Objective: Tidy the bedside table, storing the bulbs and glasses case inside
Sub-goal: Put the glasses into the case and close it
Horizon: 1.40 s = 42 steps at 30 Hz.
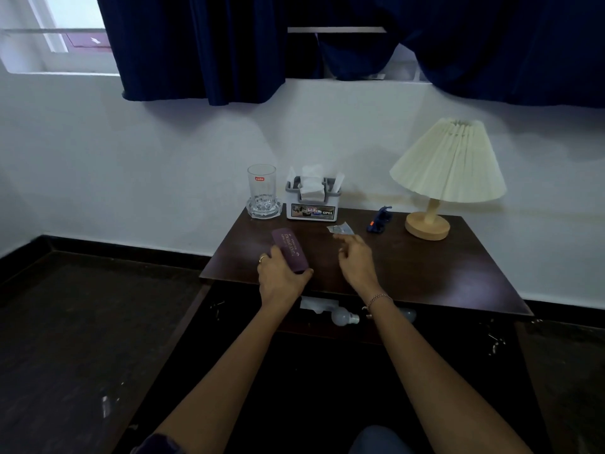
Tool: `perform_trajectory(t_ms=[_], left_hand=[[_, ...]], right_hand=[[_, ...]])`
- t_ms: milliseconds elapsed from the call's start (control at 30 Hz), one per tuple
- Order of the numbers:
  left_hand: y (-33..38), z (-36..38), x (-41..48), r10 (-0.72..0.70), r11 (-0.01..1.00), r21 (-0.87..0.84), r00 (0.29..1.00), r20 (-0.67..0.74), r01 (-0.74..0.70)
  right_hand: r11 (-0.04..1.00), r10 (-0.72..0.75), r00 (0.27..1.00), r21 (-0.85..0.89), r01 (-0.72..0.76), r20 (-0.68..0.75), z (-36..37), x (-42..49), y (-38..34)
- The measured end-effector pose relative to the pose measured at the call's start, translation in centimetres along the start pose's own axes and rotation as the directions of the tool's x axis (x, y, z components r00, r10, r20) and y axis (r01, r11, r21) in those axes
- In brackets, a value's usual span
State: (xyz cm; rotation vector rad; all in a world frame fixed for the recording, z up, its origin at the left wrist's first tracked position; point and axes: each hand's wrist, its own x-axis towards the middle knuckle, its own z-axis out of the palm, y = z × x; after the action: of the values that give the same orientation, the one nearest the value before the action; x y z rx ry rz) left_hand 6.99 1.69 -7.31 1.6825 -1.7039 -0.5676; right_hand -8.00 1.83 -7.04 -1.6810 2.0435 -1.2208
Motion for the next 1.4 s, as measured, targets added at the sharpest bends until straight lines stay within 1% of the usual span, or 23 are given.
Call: perform_trajectory(t_ms=[133, 200, 300, 433, 500, 533, 600, 667, 700, 733, 767, 800, 867, 900, 933, 1000, 1100, 1200, 1300, 1400], left_hand=[[0.1, 0.5, 0.5, 0.021, 0.999, -0.04, 0.999, 0.03, -0.019], [0.4, 0.7, 0.5, 0.064, 0.996, -0.066, 0.996, 0.058, -0.06], [0.4, 0.8, 0.7, 0.127, 0.99, -0.078, 0.987, 0.1, -0.119], [0.1, 0.8, 0.8, 0.182, 0.98, -0.107, 0.97, 0.163, -0.166], [0.0, 0.6, 1.2, 0.196, 0.973, -0.147, 0.972, 0.13, -0.177], [0.0, 0.5, 1.6, 0.197, 0.971, -0.157, 0.976, 0.092, -0.181], [-0.5, 0.1, 2.5, 0.186, 0.966, -0.177, 0.982, -0.029, -0.188], [-1.2, -0.4, 3.5, 0.188, 0.951, -0.217, 0.97, -0.154, -0.219], [-1.6, -0.6, 4.0, 0.197, 0.944, -0.235, 0.966, -0.166, -0.233], [-1.9, -0.7, 4.6, 0.206, 0.937, -0.261, 0.97, -0.128, -0.233], [-2.2, -0.8, 5.0, 0.208, 0.93, -0.302, 0.977, -0.043, -0.212], [-2.3, -0.8, 5.4, 0.208, 0.922, -0.347, 0.976, 0.071, -0.171], [-2.5, -0.7, 5.8, 0.225, 0.912, -0.4, 0.931, 0.287, -0.097], [-2.7, -0.5, 5.8, 0.249, 0.911, -0.401, 0.904, 0.347, -0.097], [-2.8, -0.3, 5.9, 0.276, 0.911, -0.395, 0.888, 0.369, -0.119], [-2.8, 0.0, 5.5, 0.307, 0.906, -0.391, 0.885, 0.35, -0.16], [-2.8, 0.3, 4.3, 0.324, 0.913, -0.339, 0.906, 0.273, -0.225], [-2.5, 0.5, 2.8, 0.346, 0.921, -0.277, 0.903, 0.255, -0.275], [-1.8, 0.7, 1.2, 0.359, 0.911, -0.305, 0.895, 0.264, -0.276], [-0.8, 1.3, -0.3, 0.407, 0.878, -0.397, 0.854, 0.325, -0.267]], right_hand=[[0.991, -0.053, 0.996, 0.125, 0.044, 0.066, 1.8, -0.7, -1.0], [0.986, -0.071, 0.994, 0.154, 0.058, 0.082, 2.5, -0.9, -1.5], [0.995, -0.082, 0.993, 0.069, 0.076, 0.09, 2.7, -0.3, -1.5], [0.989, -0.116, 0.981, -0.075, 0.129, 0.155, 2.1, 0.2, -0.5], [0.984, -0.122, 0.979, -0.107, 0.14, 0.164, 1.7, 0.3, -0.1], [0.983, -0.121, 0.978, -0.113, 0.141, 0.167, 1.5, 0.3, 0.0], [0.982, -0.127, 0.974, -0.112, 0.15, 0.19, 0.7, 0.2, 0.6], [0.984, -0.133, 0.965, -0.088, 0.156, 0.224, -0.5, 0.1, 1.2], [0.985, -0.133, 0.961, -0.073, 0.155, 0.242, -1.2, 0.0, 1.5], [0.986, -0.134, 0.956, -0.064, 0.156, 0.261, -1.9, -0.1, 1.8], [0.985, -0.136, 0.95, -0.065, 0.16, 0.283, -2.6, -0.1, 2.1], [0.983, -0.136, 0.942, -0.076, 0.167, 0.307, -3.3, -0.1, 2.4], [0.979, -0.128, 0.926, -0.106, 0.176, 0.356, -4.2, 0.0, 2.6], [0.977, -0.123, 0.918, -0.118, 0.179, 0.376, -4.5, 0.0, 2.6], [0.974, -0.123, 0.913, -0.131, 0.187, 0.389, -4.6, 0.1, 2.6], [0.963, -0.132, 0.917, -0.169, 0.208, 0.377, -4.5, 0.0, 2.6], [0.952, -0.128, 0.964, -0.244, 0.185, 0.233, -3.6, -0.3, 2.4], [0.955, -0.107, 0.987, -0.262, 0.136, 0.119, -2.6, -0.9, 1.9], [0.978, -0.056, 0.992, -0.195, 0.077, 0.115, -2.1, -1.2, 1.0], [0.983, 0.01, 0.989, -0.185, 0.018, 0.149, -2.1, -1.0, -0.1]])
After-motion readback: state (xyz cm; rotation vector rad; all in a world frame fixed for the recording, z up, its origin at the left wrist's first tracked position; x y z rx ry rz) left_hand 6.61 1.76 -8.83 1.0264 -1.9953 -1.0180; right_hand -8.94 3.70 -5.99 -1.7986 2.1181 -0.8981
